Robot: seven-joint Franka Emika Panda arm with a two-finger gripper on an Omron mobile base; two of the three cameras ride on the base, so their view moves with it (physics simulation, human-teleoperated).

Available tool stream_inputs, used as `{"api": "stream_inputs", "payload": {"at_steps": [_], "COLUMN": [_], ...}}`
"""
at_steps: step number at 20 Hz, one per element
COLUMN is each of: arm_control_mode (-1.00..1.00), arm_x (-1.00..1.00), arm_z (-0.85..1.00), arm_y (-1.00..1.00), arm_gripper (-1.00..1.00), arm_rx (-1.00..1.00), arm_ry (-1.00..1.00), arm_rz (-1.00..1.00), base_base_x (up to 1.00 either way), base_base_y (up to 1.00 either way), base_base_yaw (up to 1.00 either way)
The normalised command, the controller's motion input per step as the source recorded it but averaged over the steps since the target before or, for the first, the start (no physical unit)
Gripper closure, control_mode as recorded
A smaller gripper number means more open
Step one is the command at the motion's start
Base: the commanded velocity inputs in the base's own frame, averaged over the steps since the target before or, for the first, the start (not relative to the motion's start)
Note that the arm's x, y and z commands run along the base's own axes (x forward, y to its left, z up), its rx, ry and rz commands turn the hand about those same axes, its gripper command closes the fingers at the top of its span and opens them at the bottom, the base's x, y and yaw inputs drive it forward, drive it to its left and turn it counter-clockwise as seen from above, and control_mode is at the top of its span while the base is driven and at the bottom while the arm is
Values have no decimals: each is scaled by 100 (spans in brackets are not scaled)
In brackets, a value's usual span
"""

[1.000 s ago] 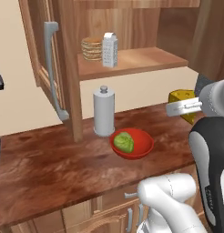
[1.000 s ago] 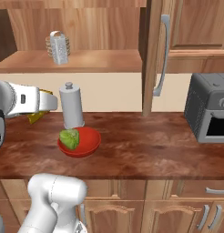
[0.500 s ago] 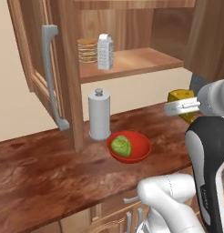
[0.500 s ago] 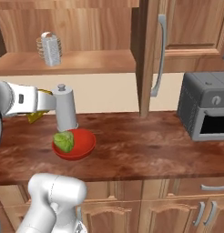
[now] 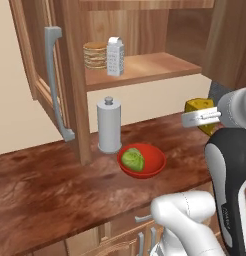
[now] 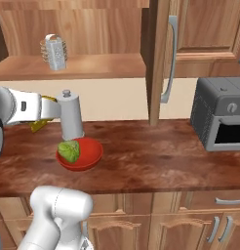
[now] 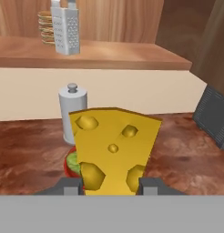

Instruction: Pick the cheese from the fridge and the cheese grater from the cabinet and place them next to the salad bowl.

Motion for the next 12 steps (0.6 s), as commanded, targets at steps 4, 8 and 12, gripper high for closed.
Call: {"api": "stream_inputs", "payload": {"at_steps": [4,8,12], "arm_control_mode": [100,-100,-100], "arm_x": [0,32,60], "arm_z": [0,0,0], "arm_y": [0,-36,-69], "arm_gripper": [100,100,100], "arm_rx": [0,0,1], "arm_ry": [0,5,28], "arm_rz": [0,0,0], "base_base_x": [0,0,0], "base_base_y": [0,-2,0], "base_base_yaw": [0,-1,0]}}
